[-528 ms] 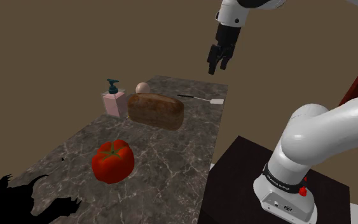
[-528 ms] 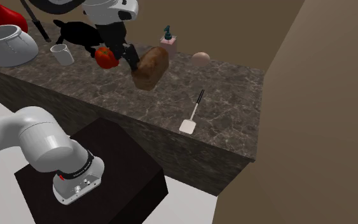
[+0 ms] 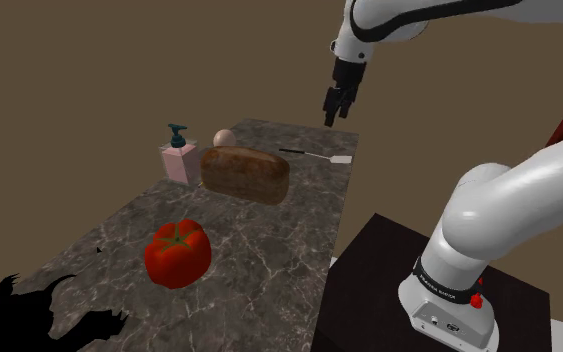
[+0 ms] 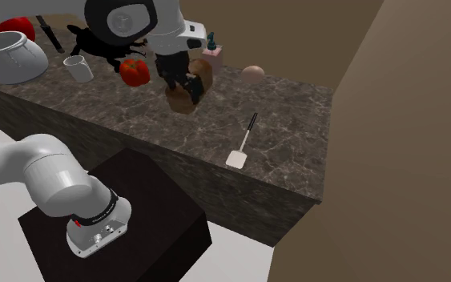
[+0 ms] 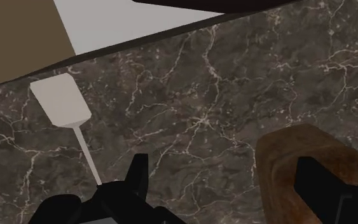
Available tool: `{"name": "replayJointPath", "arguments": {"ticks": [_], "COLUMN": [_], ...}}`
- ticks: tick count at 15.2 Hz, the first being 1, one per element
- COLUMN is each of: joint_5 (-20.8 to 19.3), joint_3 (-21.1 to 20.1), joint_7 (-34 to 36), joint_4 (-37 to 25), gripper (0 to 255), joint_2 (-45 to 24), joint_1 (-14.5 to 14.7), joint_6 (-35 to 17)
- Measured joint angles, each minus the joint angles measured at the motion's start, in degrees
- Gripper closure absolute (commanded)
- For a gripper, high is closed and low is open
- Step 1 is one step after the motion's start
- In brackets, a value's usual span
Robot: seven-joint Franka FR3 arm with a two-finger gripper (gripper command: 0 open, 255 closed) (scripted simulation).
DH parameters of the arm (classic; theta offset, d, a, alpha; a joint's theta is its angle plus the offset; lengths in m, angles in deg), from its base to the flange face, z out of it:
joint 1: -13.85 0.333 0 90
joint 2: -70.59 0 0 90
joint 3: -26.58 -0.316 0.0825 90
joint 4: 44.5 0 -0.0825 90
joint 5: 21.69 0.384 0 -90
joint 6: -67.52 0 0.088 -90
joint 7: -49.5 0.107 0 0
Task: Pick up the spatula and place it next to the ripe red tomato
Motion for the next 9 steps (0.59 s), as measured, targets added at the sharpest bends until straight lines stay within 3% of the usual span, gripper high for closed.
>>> {"name": "replayJointPath", "arguments": {"ticks": [9], "joint_5": [-0.6], "joint_3": [8.0], "joint_7": [-14.0], "joint_4": [-2.8], "gripper": [0], "joint_2": [-16.2], "joint_1": [0.9], "joint_6": [-12.4]}}
